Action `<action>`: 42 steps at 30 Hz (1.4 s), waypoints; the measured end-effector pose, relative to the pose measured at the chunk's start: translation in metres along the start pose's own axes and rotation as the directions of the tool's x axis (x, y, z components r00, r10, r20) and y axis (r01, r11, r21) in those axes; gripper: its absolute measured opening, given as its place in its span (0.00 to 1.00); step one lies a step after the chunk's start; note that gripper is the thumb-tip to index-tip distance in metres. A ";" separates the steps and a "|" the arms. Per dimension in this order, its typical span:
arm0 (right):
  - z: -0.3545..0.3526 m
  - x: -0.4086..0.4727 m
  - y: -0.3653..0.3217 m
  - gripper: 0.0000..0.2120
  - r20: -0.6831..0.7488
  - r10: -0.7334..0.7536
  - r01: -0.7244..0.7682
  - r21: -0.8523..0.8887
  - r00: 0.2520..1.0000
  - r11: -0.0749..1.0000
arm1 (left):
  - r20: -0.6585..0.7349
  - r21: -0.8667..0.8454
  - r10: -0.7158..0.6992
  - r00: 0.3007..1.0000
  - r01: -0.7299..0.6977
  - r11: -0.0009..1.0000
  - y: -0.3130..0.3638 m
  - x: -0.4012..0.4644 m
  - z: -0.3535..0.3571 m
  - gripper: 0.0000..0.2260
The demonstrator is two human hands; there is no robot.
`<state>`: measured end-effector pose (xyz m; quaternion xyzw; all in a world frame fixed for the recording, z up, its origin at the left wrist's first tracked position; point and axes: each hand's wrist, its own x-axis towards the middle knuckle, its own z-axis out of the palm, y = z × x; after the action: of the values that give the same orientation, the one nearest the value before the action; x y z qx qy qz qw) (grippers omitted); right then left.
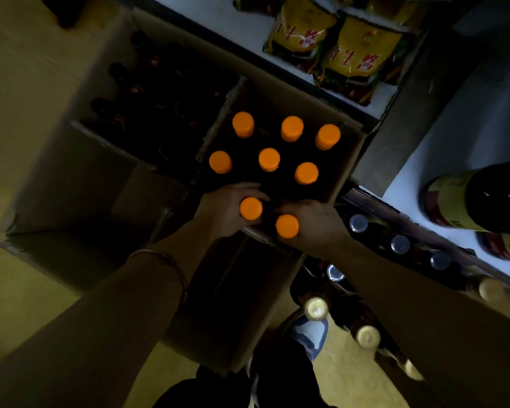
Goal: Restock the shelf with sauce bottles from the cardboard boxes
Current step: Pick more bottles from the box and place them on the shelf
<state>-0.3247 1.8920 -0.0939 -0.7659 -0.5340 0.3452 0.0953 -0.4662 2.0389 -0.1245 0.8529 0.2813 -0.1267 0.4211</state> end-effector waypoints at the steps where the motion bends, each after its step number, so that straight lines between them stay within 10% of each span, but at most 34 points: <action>1: -0.004 -0.007 -0.002 0.19 -0.010 0.014 -0.014 0.045 1.000 0.999 | -0.051 -0.067 -0.012 0.999 0.009 0.998 0.005 -0.005 0.002 0.19; 6: -0.038 -0.040 -0.022 0.23 -0.072 0.041 -0.029 0.161 0.997 0.986 | -0.324 -0.528 -0.233 0.917 0.029 0.848 0.058 -0.035 -0.001 0.09; 18: -0.192 -0.147 -0.104 0.18 -0.435 0.295 -0.056 0.484 0.851 0.874 | -0.289 -0.499 -0.155 0.945 -0.010 0.867 0.213 -0.119 -0.137 0.04; 32: -0.376 -0.328 -0.271 0.27 -0.682 0.175 0.075 0.320 0.710 0.944 | -0.431 -0.135 0.486 0.760 -0.587 0.798 0.395 -0.267 -0.283 0.24; 42: -0.470 -0.466 -0.383 0.28 -0.898 0.148 0.017 0.170 0.414 0.985 | -0.253 -0.032 0.831 0.495 -0.863 0.504 0.546 -0.359 -0.369 0.25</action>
<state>-0.4056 1.7425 0.6514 -0.8412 -0.3394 -0.0800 0.4132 -0.4440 1.9302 0.6178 0.8532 -0.1241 0.2076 0.4621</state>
